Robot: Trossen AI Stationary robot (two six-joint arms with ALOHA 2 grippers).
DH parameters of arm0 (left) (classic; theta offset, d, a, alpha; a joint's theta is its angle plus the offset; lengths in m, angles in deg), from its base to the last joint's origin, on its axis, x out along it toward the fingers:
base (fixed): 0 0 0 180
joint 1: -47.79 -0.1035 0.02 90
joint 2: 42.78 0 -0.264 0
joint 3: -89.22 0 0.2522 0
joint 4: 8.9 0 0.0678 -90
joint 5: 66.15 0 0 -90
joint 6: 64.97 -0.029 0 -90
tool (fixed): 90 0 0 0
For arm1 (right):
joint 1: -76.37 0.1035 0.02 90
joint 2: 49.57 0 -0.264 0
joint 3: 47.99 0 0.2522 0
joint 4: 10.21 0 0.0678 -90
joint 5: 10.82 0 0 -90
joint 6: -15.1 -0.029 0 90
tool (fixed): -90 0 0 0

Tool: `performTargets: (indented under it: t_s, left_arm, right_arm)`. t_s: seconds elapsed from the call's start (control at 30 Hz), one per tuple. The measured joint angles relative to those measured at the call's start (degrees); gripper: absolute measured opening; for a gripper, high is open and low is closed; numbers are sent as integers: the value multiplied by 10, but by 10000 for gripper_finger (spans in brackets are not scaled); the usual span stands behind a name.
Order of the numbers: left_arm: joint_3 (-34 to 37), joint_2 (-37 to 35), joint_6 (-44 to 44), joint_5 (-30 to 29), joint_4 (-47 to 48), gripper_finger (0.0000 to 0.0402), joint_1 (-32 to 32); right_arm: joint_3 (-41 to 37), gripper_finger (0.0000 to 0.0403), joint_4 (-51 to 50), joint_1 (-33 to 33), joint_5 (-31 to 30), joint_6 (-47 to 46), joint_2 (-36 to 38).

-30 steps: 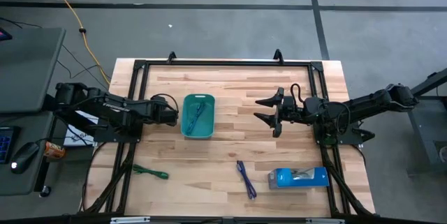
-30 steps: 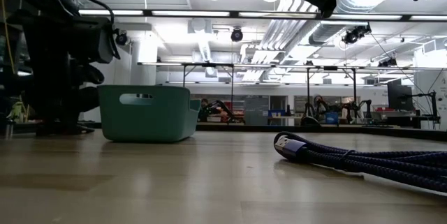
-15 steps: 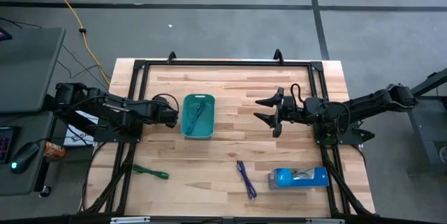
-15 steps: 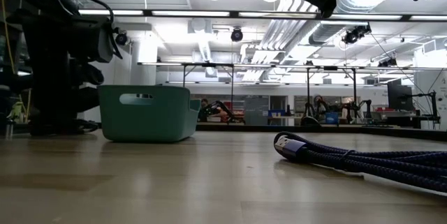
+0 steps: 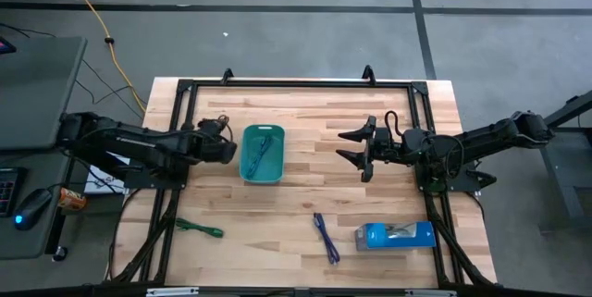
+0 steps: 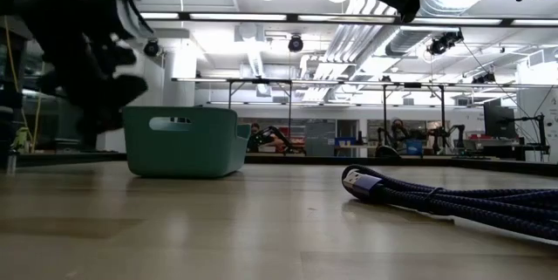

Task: Pick and place USB-C Cables
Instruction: Put the black charger cable into the bin

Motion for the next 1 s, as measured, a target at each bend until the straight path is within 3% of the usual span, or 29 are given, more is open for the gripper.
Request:
performTargets:
  t_s: [0.13, 0.23, 0.47, 0.7, 0.83, 1.0]
  left_arm:
    - [0, -54, -1, -82, -15, 9, 47]
    - [0, -88, -30, -112, -59, 9, 90]
    - [0, -113, -272, -118, -348, 8, 183]
    - [0, -46, -514, 36, -668, 8, 235]
    - [0, 16, -567, 134, -795, 8, 222]
    - [0, 83, -567, 255, -890, 8, 173]
  right_arm:
    - [0, 227, 0, 0, 0, 0, 0]
    - [0, 227, 0, 0, 0, 0, 0]
    - [0, 227, 0, 0, -8, -5, 0]
    - [0, 227, 0, 0, -7, -8, 0]
    - [0, 227, 0, 0, -7, -18, 0]
    - [0, 227, 5, 0, -7, -20, -11]
